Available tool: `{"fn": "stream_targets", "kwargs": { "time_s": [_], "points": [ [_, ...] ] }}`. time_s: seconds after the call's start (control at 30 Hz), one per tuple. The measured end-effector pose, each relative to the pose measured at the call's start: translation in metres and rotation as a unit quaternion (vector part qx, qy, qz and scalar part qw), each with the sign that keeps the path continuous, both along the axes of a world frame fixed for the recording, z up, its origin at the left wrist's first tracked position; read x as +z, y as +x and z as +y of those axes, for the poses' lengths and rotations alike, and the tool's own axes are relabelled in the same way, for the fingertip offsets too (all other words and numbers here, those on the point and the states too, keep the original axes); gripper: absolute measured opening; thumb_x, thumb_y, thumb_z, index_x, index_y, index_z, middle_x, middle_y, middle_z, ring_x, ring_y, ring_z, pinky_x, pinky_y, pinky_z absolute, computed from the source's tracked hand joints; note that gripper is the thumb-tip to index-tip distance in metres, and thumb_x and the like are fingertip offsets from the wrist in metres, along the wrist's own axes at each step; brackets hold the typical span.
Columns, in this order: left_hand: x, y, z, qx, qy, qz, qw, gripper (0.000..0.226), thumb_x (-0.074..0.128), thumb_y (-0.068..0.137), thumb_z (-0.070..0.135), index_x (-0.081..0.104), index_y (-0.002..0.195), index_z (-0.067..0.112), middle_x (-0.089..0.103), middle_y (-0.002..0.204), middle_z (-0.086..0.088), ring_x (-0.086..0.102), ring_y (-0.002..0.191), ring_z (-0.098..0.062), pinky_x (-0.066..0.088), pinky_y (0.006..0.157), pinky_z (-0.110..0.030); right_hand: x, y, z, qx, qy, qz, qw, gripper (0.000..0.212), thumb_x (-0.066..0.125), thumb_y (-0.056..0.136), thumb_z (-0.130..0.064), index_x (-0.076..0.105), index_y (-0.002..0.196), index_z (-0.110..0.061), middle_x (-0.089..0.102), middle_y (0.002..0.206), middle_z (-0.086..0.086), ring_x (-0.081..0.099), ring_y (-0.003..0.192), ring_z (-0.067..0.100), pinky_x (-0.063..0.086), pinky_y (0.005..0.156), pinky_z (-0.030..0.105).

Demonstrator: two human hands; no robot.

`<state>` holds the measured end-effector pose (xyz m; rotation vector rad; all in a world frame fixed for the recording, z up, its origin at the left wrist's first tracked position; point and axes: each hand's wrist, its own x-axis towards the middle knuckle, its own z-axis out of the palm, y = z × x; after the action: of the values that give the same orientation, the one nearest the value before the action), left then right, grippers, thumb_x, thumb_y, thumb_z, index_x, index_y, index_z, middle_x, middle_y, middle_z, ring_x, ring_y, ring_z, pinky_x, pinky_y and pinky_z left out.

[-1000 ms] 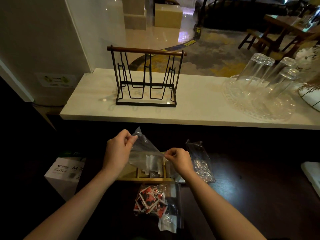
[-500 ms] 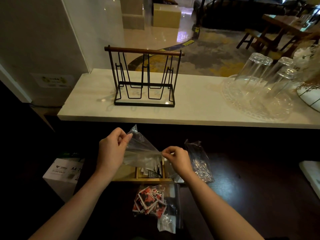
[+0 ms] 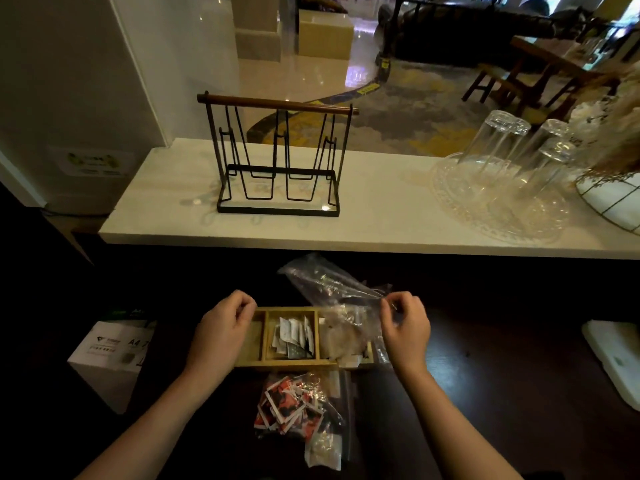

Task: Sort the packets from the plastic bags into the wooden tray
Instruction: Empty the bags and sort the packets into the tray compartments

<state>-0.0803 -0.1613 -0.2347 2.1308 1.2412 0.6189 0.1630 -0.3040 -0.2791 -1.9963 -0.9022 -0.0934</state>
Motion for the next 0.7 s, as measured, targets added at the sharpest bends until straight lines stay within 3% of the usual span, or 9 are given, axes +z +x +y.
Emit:
{"fn": "stream_targets", "kwargs": {
  "time_s": [0.1,0.2,0.33,0.4,0.5,0.57,0.63,0.7],
  "points": [
    [-0.017,0.008,-0.027,-0.097,-0.054,0.084,0.990,0.010,0.046,0.096,0.030,0.056,0.097,0.028,0.061,0.085,0.011,0.062,0.073,-0.009,0.050,0.061,-0.024,-0.005,0.014,-0.018,-0.094,-0.005,-0.007,0.996,0.008,0.064,0.084,-0.008,0.059,0.080,-0.013,0.052,0.076,-0.004,0.047,0.070,0.012,0.030,0.063,0.019],
    [-0.033,0.015,-0.043,-0.178,-0.083,0.133,0.972,0.018,0.043,0.096,0.033,0.057,0.107,0.029,0.057,0.102,0.019,0.056,0.084,0.000,0.045,0.065,-0.015,-0.013,0.028,-0.031,-0.141,-0.041,-0.037,0.989,0.003,0.062,0.084,-0.008,0.060,0.082,-0.010,0.057,0.074,0.002,0.051,0.072,0.020,0.033,0.063,0.026],
    [-0.045,0.024,-0.056,-0.256,-0.131,0.172,0.942,0.017,0.044,0.095,0.034,0.057,0.106,0.031,0.057,0.099,0.017,0.057,0.080,-0.001,0.050,0.068,-0.020,-0.047,0.040,-0.038,-0.059,-0.237,-0.027,0.969,0.013,0.055,0.090,-0.014,0.066,0.096,-0.014,0.068,0.086,0.007,0.059,0.082,0.024,0.040,0.064,0.028],
    [-0.051,0.026,-0.060,-0.283,-0.137,0.184,0.931,0.020,0.044,0.095,0.035,0.057,0.110,0.032,0.056,0.104,0.018,0.055,0.081,0.000,0.050,0.074,-0.020,-0.060,0.044,-0.041,-0.034,-0.243,0.035,0.969,0.016,0.053,0.092,-0.016,0.068,0.099,-0.015,0.070,0.093,0.006,0.060,0.085,0.020,0.040,0.065,0.025],
    [-0.061,0.028,-0.062,-0.307,-0.135,0.196,0.921,0.024,0.045,0.095,0.037,0.056,0.116,0.032,0.056,0.116,0.012,0.049,0.082,0.003,0.044,0.075,-0.019,-0.058,0.045,-0.038,-0.034,-0.152,0.174,0.972,0.014,0.053,0.093,-0.013,0.067,0.095,-0.012,0.066,0.094,0.004,0.059,0.084,0.016,0.037,0.062,0.015],
    [-0.069,0.026,-0.062,-0.315,-0.135,0.219,0.914,0.026,0.045,0.094,0.038,0.054,0.118,0.034,0.054,0.116,0.007,0.051,0.092,-0.005,0.047,0.081,-0.025,-0.059,0.045,-0.034,-0.035,-0.128,0.246,0.960,0.012,0.053,0.094,-0.013,0.065,0.094,-0.014,0.065,0.095,0.005,0.061,0.088,0.021,0.040,0.064,0.018],
    [-0.078,0.023,-0.062,-0.331,-0.131,0.259,0.898,0.028,0.044,0.094,0.038,0.052,0.121,0.035,0.052,0.117,0.004,0.051,0.101,-0.012,0.048,0.088,-0.033,-0.065,0.048,-0.033,-0.029,-0.196,0.269,0.943,0.013,0.052,0.094,-0.017,0.064,0.099,-0.013,0.067,0.099,0.009,0.062,0.094,0.027,0.043,0.068,0.027],
    [-0.085,0.019,-0.062,-0.346,-0.114,0.292,0.884,0.032,0.045,0.093,0.038,0.051,0.125,0.035,0.050,0.126,0.003,0.045,0.113,-0.015,0.044,0.094,-0.035,-0.071,0.049,-0.036,-0.026,-0.303,0.235,0.923,0.024,0.053,0.095,-0.025,0.061,0.112,-0.010,0.066,0.109,0.012,0.062,0.098,0.030,0.042,0.072,0.029]
  ]
}}
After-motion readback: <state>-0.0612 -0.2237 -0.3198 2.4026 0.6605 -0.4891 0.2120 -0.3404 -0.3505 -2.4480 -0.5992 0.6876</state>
